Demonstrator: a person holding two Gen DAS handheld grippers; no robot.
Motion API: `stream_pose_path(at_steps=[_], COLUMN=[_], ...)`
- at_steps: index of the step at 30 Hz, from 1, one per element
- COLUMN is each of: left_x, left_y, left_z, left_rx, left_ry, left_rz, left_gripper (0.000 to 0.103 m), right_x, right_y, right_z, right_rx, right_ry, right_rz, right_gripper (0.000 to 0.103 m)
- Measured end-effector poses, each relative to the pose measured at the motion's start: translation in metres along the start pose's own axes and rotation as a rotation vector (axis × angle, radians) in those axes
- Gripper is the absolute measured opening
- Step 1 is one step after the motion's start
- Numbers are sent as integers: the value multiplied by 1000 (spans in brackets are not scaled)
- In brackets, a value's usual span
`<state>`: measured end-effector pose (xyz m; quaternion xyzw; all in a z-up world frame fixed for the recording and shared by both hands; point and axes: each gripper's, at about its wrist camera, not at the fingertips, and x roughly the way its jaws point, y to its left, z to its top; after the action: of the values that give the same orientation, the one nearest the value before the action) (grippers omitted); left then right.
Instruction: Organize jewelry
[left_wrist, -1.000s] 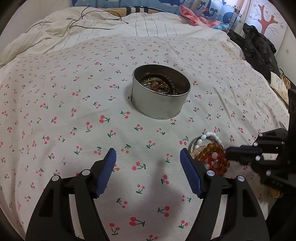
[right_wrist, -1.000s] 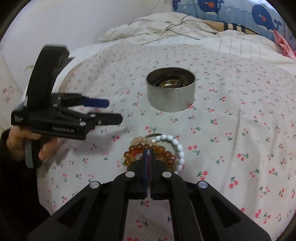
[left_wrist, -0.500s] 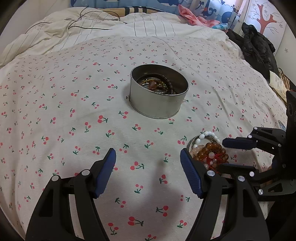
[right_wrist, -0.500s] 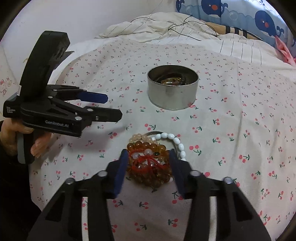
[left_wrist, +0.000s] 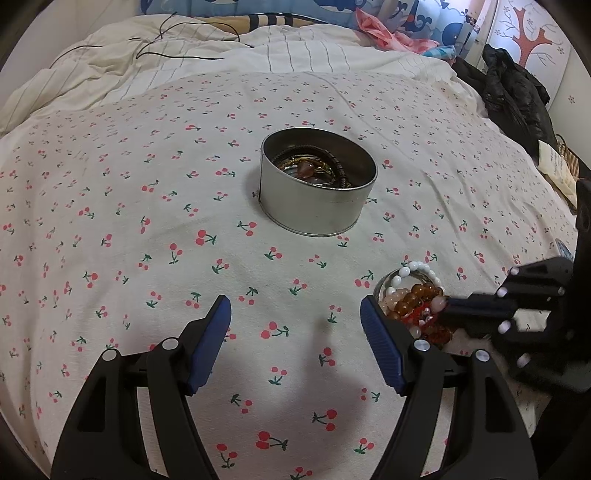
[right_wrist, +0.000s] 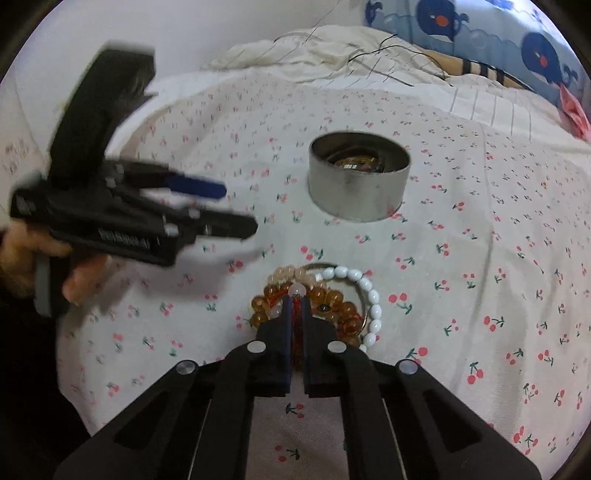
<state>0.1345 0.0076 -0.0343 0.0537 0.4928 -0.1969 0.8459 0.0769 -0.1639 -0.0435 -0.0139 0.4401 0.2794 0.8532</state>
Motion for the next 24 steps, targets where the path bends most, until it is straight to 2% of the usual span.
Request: stream_pose_path(at_steps=[5,8,12,15,17,20,24], left_x=[0,0,-6,-15,-20,-19,-8], left_y=[0,-1,-12,-35,-57,-87,-104], left_z=[0,0,-1,-5,-12,-19,-28], left_rx=[8,15,72,188,300,430,521], left_ry=[0,-1,-29,-80,-115,-142,-107], left_rz=[-1,-5,-44,-96,-137,-149,-140], left_gripper=[69,69,69,72,75,76,76], right_x=[-25,-34,-44,-50,-51,-48,-51], right_y=[-28,-36,-47,-55,-59,-63,-67], right_z=[8,12,14,16,15,15,14], right_rx=[129,165,211,244,266,283,303], right_ry=[-89,-119,-155,-175,-176,-168,-182], right_rz=[64,49,41,32,33,43,33], right_gripper=[5,5,5,5,5,5,5])
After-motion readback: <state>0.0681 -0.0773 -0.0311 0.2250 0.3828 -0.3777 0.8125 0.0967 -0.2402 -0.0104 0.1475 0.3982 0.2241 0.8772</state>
